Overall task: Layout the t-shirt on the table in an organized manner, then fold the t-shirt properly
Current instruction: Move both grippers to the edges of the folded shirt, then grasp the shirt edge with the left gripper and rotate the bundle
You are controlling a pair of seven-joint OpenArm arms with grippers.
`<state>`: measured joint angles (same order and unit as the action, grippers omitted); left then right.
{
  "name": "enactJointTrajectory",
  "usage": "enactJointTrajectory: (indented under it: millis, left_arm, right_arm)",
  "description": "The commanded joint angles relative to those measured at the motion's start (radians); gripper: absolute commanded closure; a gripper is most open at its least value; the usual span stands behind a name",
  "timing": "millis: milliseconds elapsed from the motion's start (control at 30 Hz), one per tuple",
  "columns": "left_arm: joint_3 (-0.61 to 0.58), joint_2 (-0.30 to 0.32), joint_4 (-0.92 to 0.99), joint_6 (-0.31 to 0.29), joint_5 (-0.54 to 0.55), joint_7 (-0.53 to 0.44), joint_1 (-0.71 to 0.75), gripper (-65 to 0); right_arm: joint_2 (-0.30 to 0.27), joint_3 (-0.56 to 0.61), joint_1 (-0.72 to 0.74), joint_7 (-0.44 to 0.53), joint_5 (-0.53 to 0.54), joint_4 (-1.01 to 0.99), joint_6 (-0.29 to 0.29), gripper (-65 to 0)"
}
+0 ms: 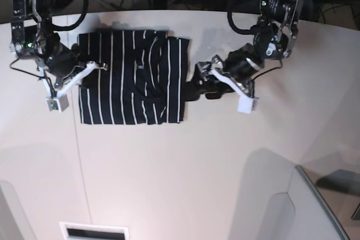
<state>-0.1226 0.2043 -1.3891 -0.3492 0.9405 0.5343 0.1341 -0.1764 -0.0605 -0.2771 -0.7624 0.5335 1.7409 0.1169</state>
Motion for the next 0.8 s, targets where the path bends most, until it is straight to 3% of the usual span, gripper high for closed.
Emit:
enactJointTrajectory:
  millis: [0, 167, 300, 500, 667, 767]
  left_arm:
    - [-0.028, -0.001, 0.015, -0.017, 0.018, -0.012, -0.023, -53.0]
    - [-0.114, -0.061, 0.149, -0.018, 0.013, -0.013, -0.098, -53.0]
    - [-0.114, -0.102, 0.268, -0.061, 0.013, -0.015, -0.130, -52.8]
    - [-0.116, -0.139, 0.397, -0.063, 0.010, -0.018, -0.159, -52.8]
    - [-0.104, -0.177, 0.408, -0.063, -0.084, -0.018, -0.158, -52.0]
    - [-0.101, -0.168, 0.347, -0.063, -0.085, -0.015, -0.143, -52.0]
  right_arm:
    - [-0.010, -0.022, 0.008, 0.014, 0.007, 0.017, 0.014, -0.2]
    - [-0.012, -0.072, 0.006, 0.011, 0.007, 0.017, 0.025, -0.2]
    - [-0.015, -0.075, 0.006, 0.013, 0.007, 0.017, 0.025, -0.2]
    - [-0.025, -0.072, 0.011, 0.014, 0.007, 0.017, 0.025, -0.2]
    - [-0.025, -0.074, 0.014, 0.014, 0.007, 0.017, 0.025, -0.2]
    - [-0.027, -0.075, 0.014, 0.014, 0.007, 0.017, 0.025, -0.2]
